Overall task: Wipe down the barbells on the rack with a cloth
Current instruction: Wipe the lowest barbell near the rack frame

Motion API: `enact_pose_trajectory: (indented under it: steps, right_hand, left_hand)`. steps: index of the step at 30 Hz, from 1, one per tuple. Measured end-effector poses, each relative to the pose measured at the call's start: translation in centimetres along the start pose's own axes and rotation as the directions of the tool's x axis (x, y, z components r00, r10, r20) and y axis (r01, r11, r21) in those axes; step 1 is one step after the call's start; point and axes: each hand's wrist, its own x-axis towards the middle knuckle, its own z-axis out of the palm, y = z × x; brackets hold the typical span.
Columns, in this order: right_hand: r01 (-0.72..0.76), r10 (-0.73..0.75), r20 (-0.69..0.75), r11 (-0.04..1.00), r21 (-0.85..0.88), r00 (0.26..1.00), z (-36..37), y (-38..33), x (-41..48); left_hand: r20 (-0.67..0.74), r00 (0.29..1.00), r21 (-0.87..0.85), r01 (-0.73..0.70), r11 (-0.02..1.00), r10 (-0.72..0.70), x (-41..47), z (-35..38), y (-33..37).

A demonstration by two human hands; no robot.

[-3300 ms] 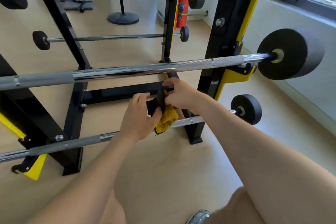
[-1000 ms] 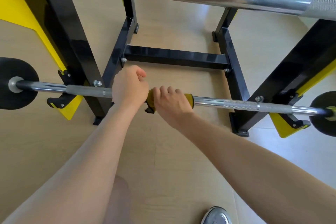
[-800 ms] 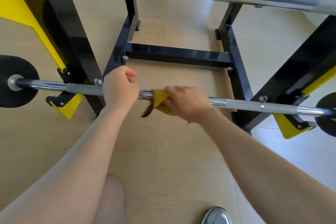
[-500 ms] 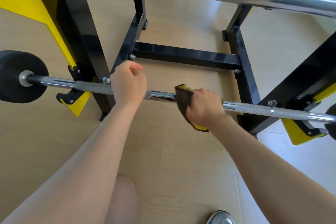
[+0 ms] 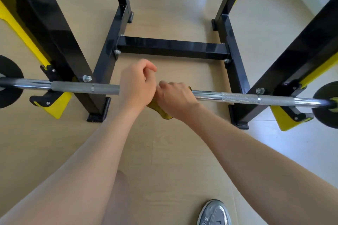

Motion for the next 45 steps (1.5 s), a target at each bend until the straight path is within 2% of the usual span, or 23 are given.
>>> enact_pose_trajectory:
  steps: [3,7,10,12,16,19,21,23,25,27,28,29,30,32,33,34,36,40,43,45]
  right_hand:
    - [-0.084,0.084,-0.086,0.996,0.007,0.993,0.4,5.5,-5.1]
    - [-0.218,0.221,-0.074,0.975,0.049,0.973,0.5,13.3,-12.7]
    - [-0.415,0.415,0.104,0.91,-0.018,0.904,0.1,18.2,-17.8]
    - [-0.51,0.513,0.118,0.858,-0.056,0.85,0.4,19.7,-19.8]
    - [-0.633,0.634,-0.008,0.773,0.036,0.773,1.6,17.0,-19.1]
    - [-0.633,0.66,-0.13,0.749,0.195,0.74,1.5,16.1,-19.7]
    - [-0.664,0.695,-0.154,0.718,0.207,0.703,0.4,17.5,-21.1]
    - [-0.759,0.79,-0.179,0.614,0.217,0.587,-0.8,19.2,-22.2]
    - [-0.849,0.912,-0.216,0.405,0.338,0.349,-1.7,21.0,-23.5]
    - [-0.857,0.971,-0.21,0.2,0.475,0.111,-2.0,22.7,-24.5]
    - [-0.856,0.983,-0.177,0.125,0.502,0.041,-1.9,23.3,-24.7]
    - [-0.862,0.99,-0.137,0.097,0.497,0.032,-1.6,23.2,-24.3]
    - [-0.878,0.99,-0.111,0.13,0.461,0.088,-1.3,22.5,-23.4]
    - [-0.893,0.96,-0.073,0.28,0.352,0.272,-0.2,20.2,-21.6]
    - [-0.896,0.945,-0.075,0.325,0.302,0.317,0.4,19.5,-21.1]
    - [-0.902,0.94,-0.084,0.341,0.264,0.331,1.1,19.3,-21.0]
    - [-0.924,0.952,-0.071,0.307,0.228,0.299,1.5,20.3,-21.4]
    - [-0.963,0.959,0.086,0.267,0.03,0.268,1.3,24.0,-21.3]
    - [-0.983,0.958,0.237,0.18,-0.045,0.164,0.6,25.7,-20.2]
    - [-0.964,0.949,0.24,0.238,-0.119,0.205,0.7,24.7,-19.4]
  left_hand:
    - [0.117,0.985,0.021,-0.128,0.992,0.125,-0.7,3.2,2.4]
    - [0.264,0.927,0.003,-0.278,0.961,0.267,-2.2,7.4,6.3]
    - [0.381,0.86,0.01,-0.37,0.929,0.338,-3.3,9.9,9.1]
    - [0.403,0.838,0.001,-0.403,0.915,0.368,-3.9,11.3,10.6]
    - [0.404,0.831,-0.012,-0.412,0.911,0.381,-4.7,14.1,12.8]
    - [0.389,0.831,-0.046,-0.412,0.91,0.397,-5.6,15.9,14.0]
    - [0.37,0.823,-0.071,-0.437,0.897,0.43,-6.0,16.8,14.4]
    - [0.352,0.818,-0.078,-0.459,0.885,0.455,-6.1,17.6,14.6]
    - [0.32,0.82,-0.078,-0.477,0.875,0.475,-6.1,18.4,14.8]
    - [0.254,0.849,-0.054,-0.465,0.884,0.463,-6.2,19.2,14.9]
    - [0.221,0.871,-0.024,-0.445,0.895,0.439,-6.2,19.5,15.2]
    - [0.194,0.892,0.009,-0.418,0.909,0.408,-6.4,19.8,15.4]
    - [0.171,0.913,0.034,-0.382,0.924,0.371,-6.5,20.1,15.7]
    - [0.126,0.935,0.059,-0.339,0.939,0.33,-6.7,20.7,16.1]
    - [0.11,0.938,0.06,-0.336,0.94,0.329,-6.8,21.0,16.2]
    - [0.098,0.936,0.054,-0.343,0.938,0.337,-6.8,21.0,16.2]
    - [0.077,0.929,0.039,-0.365,0.93,0.362,-6.9,21.1,16.0]
    - [0.065,0.923,0.037,-0.383,0.923,0.38,-7.0,21.2,16.0]
    - [0.09,0.908,0.054,-0.415,0.908,0.41,-7.0,21.1,15.6]
    - [0.114,0.905,0.056,-0.417,0.907,0.409,-7.0,21.2,15.6]
